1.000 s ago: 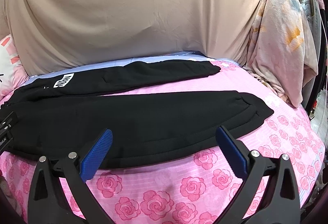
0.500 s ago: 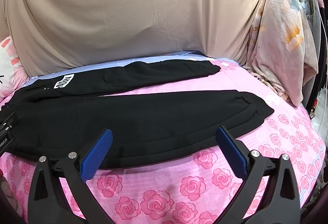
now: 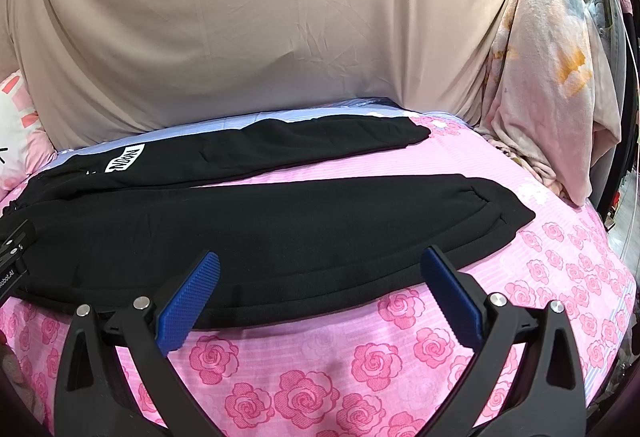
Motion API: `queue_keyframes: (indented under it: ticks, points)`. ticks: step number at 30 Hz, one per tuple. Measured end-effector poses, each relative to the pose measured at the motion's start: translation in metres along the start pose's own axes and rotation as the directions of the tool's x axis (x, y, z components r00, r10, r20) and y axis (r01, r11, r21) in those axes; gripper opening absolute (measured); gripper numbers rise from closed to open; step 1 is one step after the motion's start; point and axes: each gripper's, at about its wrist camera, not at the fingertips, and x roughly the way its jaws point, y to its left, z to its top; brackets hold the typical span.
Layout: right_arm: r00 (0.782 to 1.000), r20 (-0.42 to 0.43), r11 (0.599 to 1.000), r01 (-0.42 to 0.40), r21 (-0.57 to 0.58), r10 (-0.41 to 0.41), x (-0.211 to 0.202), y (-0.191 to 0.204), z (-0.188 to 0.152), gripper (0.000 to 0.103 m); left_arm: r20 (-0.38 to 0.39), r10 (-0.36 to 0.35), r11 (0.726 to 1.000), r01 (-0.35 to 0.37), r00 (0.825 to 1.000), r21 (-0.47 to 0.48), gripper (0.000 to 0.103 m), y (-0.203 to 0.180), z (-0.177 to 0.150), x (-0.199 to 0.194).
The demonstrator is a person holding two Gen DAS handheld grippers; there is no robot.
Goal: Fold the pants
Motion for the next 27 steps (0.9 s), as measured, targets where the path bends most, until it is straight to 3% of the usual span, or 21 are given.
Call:
queue_keyframes:
  ticks: [27]
  points:
    - [1.0, -0.004, 1.0, -0.001, 0.006, 0.001, 0.0006, -0.0005, -0.0028, 0.098, -0.001, -0.002, 1.0, 0.002, 1.0, 0.001, 0.087, 0.0018, 0.0, -0.0003]
